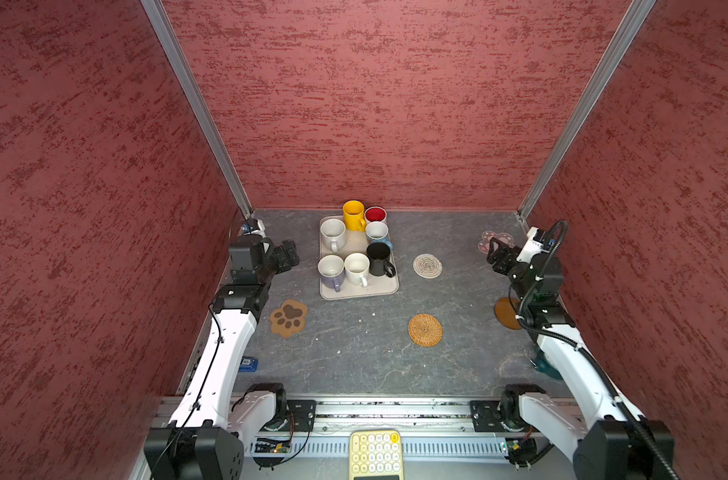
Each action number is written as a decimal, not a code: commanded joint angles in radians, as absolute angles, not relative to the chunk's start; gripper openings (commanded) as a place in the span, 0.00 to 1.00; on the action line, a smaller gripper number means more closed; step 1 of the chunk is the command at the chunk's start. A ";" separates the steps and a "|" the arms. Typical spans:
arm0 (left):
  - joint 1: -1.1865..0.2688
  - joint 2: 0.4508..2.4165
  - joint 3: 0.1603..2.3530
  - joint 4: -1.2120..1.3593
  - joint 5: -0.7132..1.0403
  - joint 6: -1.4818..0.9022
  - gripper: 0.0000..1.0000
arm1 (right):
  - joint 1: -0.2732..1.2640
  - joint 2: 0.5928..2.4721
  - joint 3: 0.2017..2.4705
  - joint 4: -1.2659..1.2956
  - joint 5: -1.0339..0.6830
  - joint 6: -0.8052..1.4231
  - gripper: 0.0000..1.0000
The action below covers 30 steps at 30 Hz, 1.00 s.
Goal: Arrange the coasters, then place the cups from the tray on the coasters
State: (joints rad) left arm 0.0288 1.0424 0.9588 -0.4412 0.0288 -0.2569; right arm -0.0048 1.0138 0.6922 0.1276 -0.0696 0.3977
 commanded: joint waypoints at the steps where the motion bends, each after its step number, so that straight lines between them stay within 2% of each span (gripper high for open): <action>1: 0.044 1.089 0.997 -0.571 0.115 -0.312 0.83 | 0.022 1.080 0.771 0.030 -0.240 0.468 0.73; 6: 0.057 1.218 1.080 -0.606 0.197 -0.364 0.69 | 0.072 1.235 0.872 0.025 -0.278 0.480 0.64; 11: 0.055 1.244 1.067 -0.560 0.230 -0.419 0.66 | 0.117 1.370 0.952 0.014 -0.268 0.457 0.61; 20: -0.037 1.167 0.988 -0.527 0.132 -0.394 0.87 | 0.212 1.606 1.077 -0.003 -0.231 0.417 0.59; 23: -0.099 1.131 0.970 -0.546 0.058 -0.354 1.00 | 0.228 1.659 1.095 -0.010 -0.213 0.409 0.60; 28: -0.186 1.093 0.925 -0.554 -0.052 -0.329 1.00 | 0.245 1.716 1.102 -0.013 -0.182 0.393 0.61; 30: -0.204 1.082 0.912 -0.542 -0.066 -0.343 1.00 | 0.251 1.748 1.123 -0.032 -0.175 0.382 0.59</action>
